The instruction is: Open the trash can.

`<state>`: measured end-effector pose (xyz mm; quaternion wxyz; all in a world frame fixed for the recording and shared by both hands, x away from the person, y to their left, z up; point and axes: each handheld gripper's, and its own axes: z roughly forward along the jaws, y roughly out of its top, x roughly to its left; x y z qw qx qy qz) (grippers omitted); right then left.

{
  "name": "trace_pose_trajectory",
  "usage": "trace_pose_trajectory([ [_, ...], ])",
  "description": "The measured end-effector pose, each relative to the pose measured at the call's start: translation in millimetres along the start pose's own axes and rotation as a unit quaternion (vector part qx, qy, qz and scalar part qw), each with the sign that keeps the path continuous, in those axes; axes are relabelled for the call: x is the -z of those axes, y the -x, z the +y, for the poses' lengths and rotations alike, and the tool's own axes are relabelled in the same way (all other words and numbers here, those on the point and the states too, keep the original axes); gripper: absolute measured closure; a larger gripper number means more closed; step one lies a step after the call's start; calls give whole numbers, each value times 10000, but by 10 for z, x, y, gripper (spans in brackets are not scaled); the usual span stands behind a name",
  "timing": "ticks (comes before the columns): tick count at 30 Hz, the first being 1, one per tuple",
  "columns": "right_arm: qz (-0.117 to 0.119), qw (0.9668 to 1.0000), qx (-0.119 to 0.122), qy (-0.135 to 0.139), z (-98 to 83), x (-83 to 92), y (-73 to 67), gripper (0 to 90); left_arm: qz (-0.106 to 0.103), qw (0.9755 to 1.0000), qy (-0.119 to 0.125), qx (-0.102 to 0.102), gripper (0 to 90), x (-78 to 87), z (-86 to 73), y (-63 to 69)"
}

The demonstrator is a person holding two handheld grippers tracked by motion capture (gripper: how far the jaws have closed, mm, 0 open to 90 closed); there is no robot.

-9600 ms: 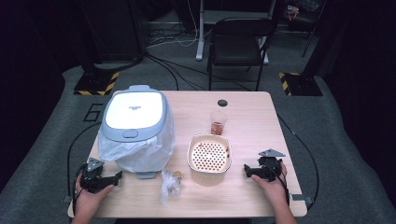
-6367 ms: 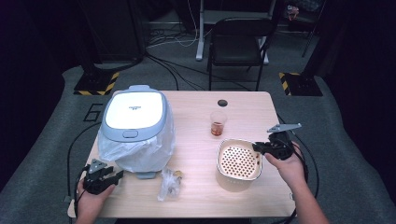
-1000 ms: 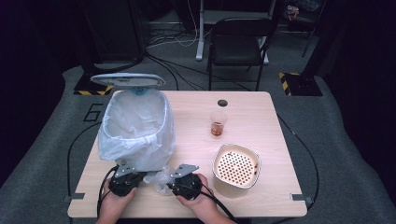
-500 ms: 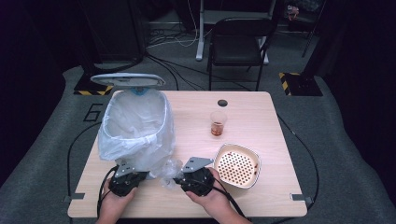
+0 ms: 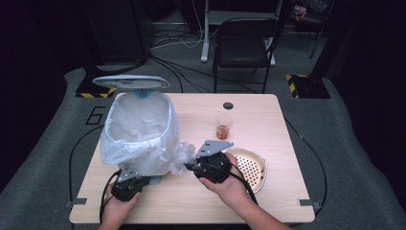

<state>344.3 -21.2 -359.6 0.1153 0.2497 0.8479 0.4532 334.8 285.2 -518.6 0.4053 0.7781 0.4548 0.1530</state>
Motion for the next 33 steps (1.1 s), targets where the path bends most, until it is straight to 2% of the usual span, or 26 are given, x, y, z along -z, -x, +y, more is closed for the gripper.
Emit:
trace_pose_trajectory([
  [2,-41,10000,62,43,67,42,52,768,3,10000,0,1,900,0,0,1],
  [7,-8,9999,27,169,240,120,158,770,3,10000,-1,3,900,0,-1,1],
  [10,-9,9998,126,162,371,142,185,771,7,10000,-9,0,900,0,0,-1],
  [15,79,9997,97,231,583,141,214,773,-8,10000,10,27,900,-3,-1,-4],
  [21,72,9990,344,286,868,65,197,775,7,10000,-14,2,900,0,1,-1],
  [24,112,9987,380,321,980,6,190,775,-5,10000,-2,-1,900,-1,1,-3],
  [33,123,9982,430,399,1160,-163,195,775,-17,10000,6,8,900,-3,0,-7],
])
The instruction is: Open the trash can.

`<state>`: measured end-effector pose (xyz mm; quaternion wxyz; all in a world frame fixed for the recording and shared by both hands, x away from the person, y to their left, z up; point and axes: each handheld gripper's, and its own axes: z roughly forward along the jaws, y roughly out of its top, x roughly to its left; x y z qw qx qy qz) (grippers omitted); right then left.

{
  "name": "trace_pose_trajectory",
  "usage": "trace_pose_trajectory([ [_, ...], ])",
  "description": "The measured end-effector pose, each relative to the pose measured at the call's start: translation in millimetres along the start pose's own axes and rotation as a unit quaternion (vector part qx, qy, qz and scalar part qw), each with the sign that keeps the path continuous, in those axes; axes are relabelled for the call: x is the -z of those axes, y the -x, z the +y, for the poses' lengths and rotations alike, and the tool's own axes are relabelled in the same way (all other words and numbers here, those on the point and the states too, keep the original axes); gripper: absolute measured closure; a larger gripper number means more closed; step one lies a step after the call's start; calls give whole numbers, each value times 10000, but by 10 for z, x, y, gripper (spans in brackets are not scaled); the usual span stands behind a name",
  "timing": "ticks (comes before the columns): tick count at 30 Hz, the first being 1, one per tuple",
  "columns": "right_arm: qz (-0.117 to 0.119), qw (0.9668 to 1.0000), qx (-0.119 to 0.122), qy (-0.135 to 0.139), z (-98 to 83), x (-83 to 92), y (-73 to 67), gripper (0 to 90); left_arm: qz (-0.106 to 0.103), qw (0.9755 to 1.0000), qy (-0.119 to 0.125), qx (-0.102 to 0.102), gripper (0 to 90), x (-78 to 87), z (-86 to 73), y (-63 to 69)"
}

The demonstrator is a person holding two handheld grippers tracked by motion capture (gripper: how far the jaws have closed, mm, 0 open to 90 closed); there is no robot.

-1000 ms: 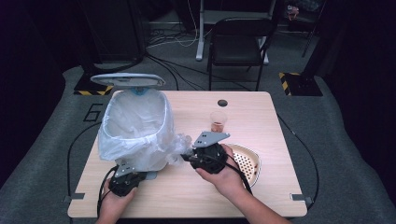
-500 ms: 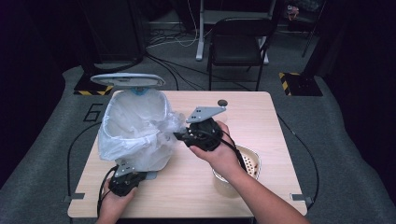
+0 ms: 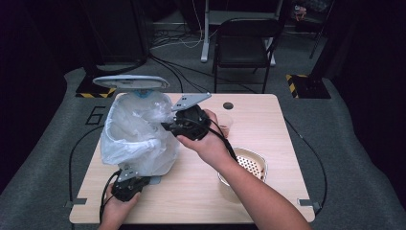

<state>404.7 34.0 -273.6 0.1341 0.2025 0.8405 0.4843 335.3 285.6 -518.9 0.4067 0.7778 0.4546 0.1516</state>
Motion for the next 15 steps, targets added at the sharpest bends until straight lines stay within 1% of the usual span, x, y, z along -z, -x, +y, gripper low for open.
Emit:
trace_pose_trajectory([
  [5,-11,10000,36,-25,74,-168,2,775,17,10000,-7,-1,900,1,0,3],
  [7,0,10000,15,-54,91,-230,-2,774,23,10000,-58,-64,900,9,2,-3],
  [9,1,10000,30,-85,103,-288,3,772,20,10000,-61,-59,900,9,2,-3],
  [13,24,9999,-23,-138,117,-398,7,759,25,9997,-96,-210,900,16,8,-23],
  [14,13,9999,3,-142,117,-429,14,749,5,9999,85,102,900,-8,-1,21],
  [15,-1,9998,-36,-187,118,-459,13,743,2,9999,101,118,900,-10,-3,23],
])
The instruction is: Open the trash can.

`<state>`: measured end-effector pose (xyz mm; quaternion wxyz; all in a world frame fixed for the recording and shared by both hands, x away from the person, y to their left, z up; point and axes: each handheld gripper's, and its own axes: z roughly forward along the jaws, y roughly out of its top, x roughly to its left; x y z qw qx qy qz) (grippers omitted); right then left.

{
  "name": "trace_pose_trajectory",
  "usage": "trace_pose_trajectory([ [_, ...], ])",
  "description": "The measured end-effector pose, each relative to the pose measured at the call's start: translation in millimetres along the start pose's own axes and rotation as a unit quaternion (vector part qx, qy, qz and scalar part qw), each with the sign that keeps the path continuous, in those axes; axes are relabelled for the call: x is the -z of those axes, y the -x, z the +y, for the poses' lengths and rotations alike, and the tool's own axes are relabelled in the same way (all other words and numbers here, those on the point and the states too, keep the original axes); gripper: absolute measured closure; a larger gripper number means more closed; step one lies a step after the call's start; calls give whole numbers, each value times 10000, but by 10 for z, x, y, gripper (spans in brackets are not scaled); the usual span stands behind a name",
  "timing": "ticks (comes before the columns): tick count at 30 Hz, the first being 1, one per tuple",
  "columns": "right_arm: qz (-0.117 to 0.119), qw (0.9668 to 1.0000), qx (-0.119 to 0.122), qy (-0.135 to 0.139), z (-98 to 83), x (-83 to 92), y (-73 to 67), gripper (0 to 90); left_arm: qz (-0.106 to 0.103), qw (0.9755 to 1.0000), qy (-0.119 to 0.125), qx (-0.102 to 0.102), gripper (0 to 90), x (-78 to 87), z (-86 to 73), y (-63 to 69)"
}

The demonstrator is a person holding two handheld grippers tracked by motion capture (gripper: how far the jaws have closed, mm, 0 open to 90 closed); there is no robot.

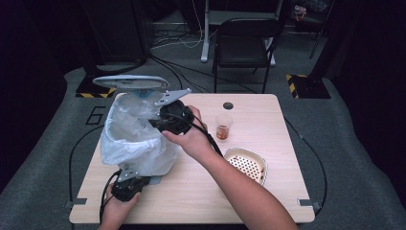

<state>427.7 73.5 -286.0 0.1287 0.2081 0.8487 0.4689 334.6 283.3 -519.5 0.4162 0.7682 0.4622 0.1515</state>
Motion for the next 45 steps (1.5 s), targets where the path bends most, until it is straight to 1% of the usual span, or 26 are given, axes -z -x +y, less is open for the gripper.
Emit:
trace_pose_trajectory([
  [1,6,10000,22,-16,1,-37,8,731,11,10000,-3,0,900,0,-1,1],
  [2,9,10000,-16,-27,2,-56,8,714,9,10000,1,0,900,-1,0,1],
  [3,19,10000,-9,-34,4,-79,13,675,12,10000,-23,-11,900,3,2,-1],
  [5,32,10000,-86,-6,6,-120,18,527,0,10000,1,9,900,0,0,-1],
  [6,39,9999,-117,-28,6,-131,18,482,9,10000,-17,1,900,2,1,-1],
  [9,-127,9999,-66,-2,-2,-136,11,354,4,10000,-12,0,900,2,1,-2],
  [12,-167,9998,-102,54,2,-110,16,321,-2,10000,3,17,900,-1,0,-2],
  [14,-166,9998,-109,97,1,-81,24,315,6,10000,-7,-23,900,0,2,-5],
  [15,-171,9998,-89,95,-2,-57,23,314,1,9997,-136,-217,900,17,7,-31],
  [16,-175,9997,-59,126,-7,-29,24,315,12,9996,-150,-234,900,18,7,-33],
  [17,-187,9997,-66,127,-16,8,19,317,14,9997,-154,-191,900,19,6,-28],
  [18,-217,9996,-52,158,-28,50,21,327,10,9999,-104,-119,900,11,3,-20],
  [21,-232,9994,-87,241,-74,180,49,365,9,9999,-98,-111,900,10,3,-20],
  [24,-255,9994,-42,251,-128,304,66,406,15,9999,-100,-121,900,10,4,-17],
  [25,-290,9993,3,250,-148,347,73,421,12,9999,-101,-122,900,10,5,-18],
  [29,-422,9986,49,299,-252,523,102,469,14,9999,-92,-118,900,9,3,-16],
  [32,-466,9985,-37,295,-352,640,153,489,13,9999,-94,-120,900,10,3,-16],
  [34,-561,9981,-34,241,-425,704,186,495,14,9999,-97,-127,900,10,4,-16],
  [35,-616,9978,27,240,-464,736,210,506,14,9999,-95,-122,900,10,4,-16],
  [37,-722,9971,-12,223,-555,797,252,524,6,9999,-93,-117,900,10,4,-17],
  [38,-755,9969,46,210,-607,827,292,529,2,9999,-82,-102,900,10,3,-17],
  [39,-804,9966,21,200,-661,854,325,535,4,9999,-91,-112,900,11,3,-18],
  [40,-846,9962,-66,188,-718,879,358,539,4,9999,-87,-107,900,10,3,-17],
  [43,-886,9958,-178,128,-882,940,459,540,3,9999,-88,-102,900,10,4,-17],
  [45,-862,9961,-123,116,-976,979,490,540,8,9999,-90,-105,900,10,4,-16],
])
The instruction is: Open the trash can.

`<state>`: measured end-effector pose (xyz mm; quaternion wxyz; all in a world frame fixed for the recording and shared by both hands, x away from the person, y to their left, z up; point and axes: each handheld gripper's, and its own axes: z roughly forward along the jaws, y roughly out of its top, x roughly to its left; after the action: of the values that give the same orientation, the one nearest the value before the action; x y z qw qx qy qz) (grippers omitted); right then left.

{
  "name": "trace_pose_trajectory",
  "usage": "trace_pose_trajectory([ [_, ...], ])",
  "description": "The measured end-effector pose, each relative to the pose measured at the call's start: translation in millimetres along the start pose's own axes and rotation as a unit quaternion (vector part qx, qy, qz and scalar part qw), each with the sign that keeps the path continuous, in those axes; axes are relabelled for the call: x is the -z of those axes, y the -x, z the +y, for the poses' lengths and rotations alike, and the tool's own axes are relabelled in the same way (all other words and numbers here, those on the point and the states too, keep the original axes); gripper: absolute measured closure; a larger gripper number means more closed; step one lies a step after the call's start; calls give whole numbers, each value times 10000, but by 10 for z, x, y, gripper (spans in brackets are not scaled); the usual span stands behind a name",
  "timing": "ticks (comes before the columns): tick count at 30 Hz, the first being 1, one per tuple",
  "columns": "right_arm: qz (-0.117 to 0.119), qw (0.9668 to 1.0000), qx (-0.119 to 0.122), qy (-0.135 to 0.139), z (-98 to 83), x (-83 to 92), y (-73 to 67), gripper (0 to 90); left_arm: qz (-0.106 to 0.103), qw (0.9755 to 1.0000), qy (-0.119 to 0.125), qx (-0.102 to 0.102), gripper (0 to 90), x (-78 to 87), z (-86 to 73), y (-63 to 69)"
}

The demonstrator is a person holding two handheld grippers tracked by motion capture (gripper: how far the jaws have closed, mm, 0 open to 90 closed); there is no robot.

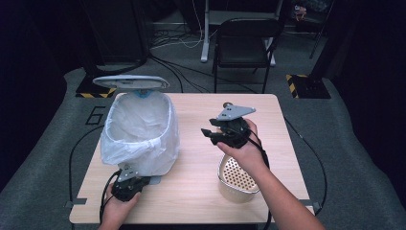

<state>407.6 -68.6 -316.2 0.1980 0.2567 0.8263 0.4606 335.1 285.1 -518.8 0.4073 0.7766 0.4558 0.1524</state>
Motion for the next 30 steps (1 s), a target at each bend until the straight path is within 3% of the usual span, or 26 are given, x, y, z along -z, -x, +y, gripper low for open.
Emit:
trace_pose_trajectory([
  [4,-57,10000,-31,2,-183,68,74,550,-5,10000,-3,6,900,1,0,-3],
  [11,-222,9993,-314,-38,-538,150,267,562,-6,10000,-1,-6,900,0,0,-3],
  [15,-271,9992,-305,-51,-702,192,327,563,-9,10000,-5,2,900,1,0,-5],
  [28,-483,9957,-660,-423,-1140,184,511,563,1,10000,-13,-4,900,3,-1,-2],
  [30,-457,9953,-711,-477,-1186,182,537,600,14,10000,-18,-10,900,4,0,1],
])
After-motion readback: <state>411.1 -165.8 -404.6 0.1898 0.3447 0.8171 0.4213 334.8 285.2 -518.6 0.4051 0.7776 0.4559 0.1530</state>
